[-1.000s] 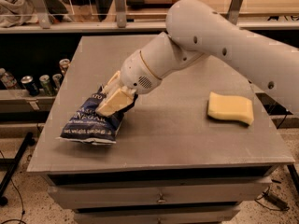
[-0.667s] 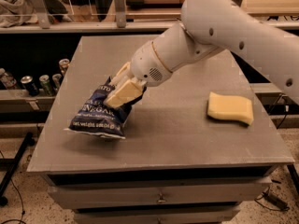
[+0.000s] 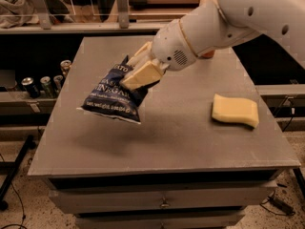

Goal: Pick blue chip bag

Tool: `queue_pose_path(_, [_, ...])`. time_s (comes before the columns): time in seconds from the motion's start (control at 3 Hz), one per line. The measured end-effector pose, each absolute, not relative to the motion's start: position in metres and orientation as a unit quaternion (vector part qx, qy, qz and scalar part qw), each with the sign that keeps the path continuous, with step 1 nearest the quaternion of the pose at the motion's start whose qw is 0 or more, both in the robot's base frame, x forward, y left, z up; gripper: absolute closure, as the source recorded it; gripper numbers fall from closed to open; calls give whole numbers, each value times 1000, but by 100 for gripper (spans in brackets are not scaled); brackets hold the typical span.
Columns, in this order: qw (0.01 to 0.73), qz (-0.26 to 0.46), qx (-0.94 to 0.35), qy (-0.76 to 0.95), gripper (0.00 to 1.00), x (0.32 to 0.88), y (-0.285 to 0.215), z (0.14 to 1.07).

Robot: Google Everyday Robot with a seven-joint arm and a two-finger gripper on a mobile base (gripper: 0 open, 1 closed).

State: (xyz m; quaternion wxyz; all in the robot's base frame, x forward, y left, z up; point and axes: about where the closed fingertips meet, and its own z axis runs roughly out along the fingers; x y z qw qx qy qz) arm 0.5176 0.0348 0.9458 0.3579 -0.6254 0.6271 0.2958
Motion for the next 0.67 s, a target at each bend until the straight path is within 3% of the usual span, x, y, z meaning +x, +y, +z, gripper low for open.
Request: queue_pose_path(0.67, [371, 297, -632, 612, 100, 519, 22, 972])
